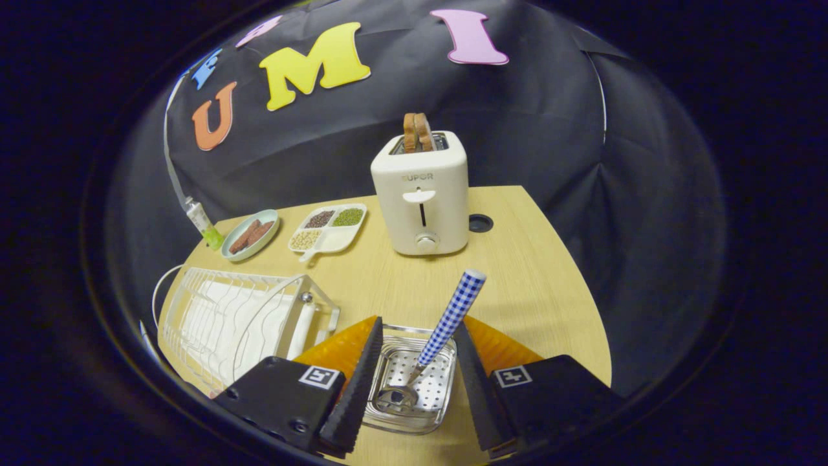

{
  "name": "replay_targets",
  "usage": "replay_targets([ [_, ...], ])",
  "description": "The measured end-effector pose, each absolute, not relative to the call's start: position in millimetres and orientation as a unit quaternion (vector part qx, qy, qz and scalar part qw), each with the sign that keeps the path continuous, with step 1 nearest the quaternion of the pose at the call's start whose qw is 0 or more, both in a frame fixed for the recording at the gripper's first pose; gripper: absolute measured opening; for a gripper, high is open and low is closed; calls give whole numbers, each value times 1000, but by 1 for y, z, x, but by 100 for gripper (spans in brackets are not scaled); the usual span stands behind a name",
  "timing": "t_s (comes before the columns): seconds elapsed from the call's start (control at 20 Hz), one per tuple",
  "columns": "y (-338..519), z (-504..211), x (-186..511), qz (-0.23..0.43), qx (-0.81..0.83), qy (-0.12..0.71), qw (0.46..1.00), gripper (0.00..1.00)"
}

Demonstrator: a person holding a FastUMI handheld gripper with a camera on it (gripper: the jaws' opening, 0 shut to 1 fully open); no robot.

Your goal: Take the plate from the dish rack, then take the spoon from the basket and place it into the plate.

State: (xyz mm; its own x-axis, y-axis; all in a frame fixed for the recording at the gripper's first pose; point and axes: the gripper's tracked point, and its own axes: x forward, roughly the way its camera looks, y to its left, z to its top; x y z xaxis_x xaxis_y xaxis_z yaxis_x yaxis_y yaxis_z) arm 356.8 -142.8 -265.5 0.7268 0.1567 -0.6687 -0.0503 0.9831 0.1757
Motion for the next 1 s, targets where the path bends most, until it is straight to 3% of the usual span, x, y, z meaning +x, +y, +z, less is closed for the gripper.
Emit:
replay_targets([
  [0.15, -146, -266, 356, 52, 78, 362, 927, 65],
  [0.5, -146, -259, 347, 52, 80, 351, 931, 26],
  [0.7, -158, -254, 348, 31, 62, 340, 938, 19],
  [1.0, -157, -250, 349, 48, 52, 333, 940, 16],
])
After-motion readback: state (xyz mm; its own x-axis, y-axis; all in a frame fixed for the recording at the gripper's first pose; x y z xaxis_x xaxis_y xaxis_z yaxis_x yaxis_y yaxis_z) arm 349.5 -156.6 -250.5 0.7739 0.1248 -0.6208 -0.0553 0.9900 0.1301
